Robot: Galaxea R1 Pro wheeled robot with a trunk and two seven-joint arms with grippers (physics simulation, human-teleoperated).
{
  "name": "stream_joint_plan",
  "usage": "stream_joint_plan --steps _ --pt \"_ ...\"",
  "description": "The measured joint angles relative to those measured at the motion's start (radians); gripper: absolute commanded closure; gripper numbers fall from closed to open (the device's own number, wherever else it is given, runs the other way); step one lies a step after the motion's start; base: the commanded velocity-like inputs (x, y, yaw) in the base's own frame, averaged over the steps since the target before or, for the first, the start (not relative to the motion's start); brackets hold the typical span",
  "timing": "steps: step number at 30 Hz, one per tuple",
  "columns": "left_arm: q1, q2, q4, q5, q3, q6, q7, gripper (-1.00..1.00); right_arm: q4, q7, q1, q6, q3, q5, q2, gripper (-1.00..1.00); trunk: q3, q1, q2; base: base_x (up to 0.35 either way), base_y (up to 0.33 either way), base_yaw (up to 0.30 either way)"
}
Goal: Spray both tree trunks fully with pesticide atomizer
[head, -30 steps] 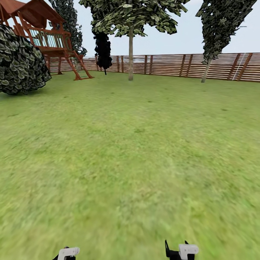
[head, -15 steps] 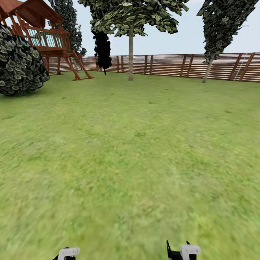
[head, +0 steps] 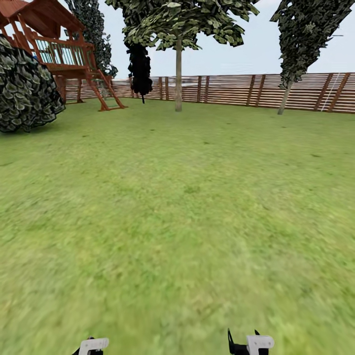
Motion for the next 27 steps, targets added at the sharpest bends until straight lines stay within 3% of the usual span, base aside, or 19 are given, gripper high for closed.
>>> stream_joint_plan --steps 27 --pt "0.0 0.0 0.0 0.0 0.0 0.0 0.0 1.0 0.0 0.0 0.0 0.0 0.0 0.001 0.0 -1.0 0.009 0.0 0.0 0.338 0.0 0.0"
